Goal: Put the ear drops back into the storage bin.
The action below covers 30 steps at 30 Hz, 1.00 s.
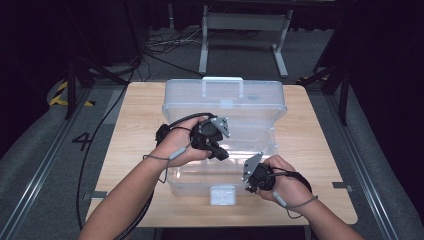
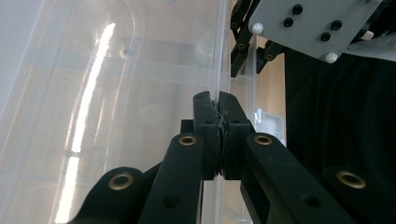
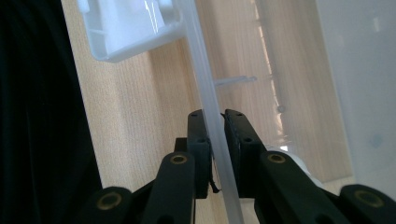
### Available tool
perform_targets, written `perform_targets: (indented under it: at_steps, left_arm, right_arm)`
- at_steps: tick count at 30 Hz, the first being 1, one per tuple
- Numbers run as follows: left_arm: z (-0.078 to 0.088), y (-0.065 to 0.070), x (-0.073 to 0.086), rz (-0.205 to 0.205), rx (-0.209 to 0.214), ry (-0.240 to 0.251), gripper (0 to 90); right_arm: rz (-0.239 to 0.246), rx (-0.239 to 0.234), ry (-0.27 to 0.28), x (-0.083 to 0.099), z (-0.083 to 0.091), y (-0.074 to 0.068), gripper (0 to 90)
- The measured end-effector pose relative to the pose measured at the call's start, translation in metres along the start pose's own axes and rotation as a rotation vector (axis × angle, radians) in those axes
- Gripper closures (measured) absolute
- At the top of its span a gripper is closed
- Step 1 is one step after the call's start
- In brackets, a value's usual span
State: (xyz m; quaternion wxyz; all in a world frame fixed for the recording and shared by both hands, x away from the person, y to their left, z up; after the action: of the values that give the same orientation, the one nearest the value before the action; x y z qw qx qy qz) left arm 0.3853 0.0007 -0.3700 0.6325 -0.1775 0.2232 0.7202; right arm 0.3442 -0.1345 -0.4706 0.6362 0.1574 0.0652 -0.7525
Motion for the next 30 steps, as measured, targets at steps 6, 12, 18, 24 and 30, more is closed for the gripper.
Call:
perform_targets:
  at_steps: [6, 12, 18, 24, 30]
  left_arm:
    - [-0.001, 0.001, 0.000, -0.004, 0.001, -0.008, 88.3]
    - [-0.001, 0.000, 0.000, -0.006, 0.005, -0.012, 88.4]
    - [0.000, 0.000, 0.000, -0.006, 0.002, -0.012, 88.4]
    - [-0.001, 0.000, 0.000, -0.003, 0.003, -0.012, 88.4]
    - [-0.001, 0.000, 0.000, -0.006, 0.005, -0.014, 88.4]
  right_arm:
    - [0.000, 0.000, 0.002, 0.000, 0.000, 0.000, 81.1]
    - [-0.014, -0.002, -0.003, 0.000, 0.001, 0.000, 81.1]
    - [-0.026, -0.004, 0.004, 0.000, 0.003, 0.000, 80.6]
    - [-0.021, -0.008, 0.023, 0.000, 0.011, 0.000, 80.1]
    - [-0.028, 0.001, 0.051, -0.001, 0.023, 0.000, 80.5]
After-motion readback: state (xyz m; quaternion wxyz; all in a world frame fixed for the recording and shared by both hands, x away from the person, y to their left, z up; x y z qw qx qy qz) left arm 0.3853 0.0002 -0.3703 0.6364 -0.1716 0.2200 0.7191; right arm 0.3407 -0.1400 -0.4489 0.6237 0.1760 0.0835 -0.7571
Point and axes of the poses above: each handheld gripper's, and its own axes: z roughly backward along the jaws, x roughly out of its underside, y roughly to its right, the point moved 8 cm from there along -z, roughly forward along the jaws, and after that the axes turned 1 degree about x, right-handed, at the moved point
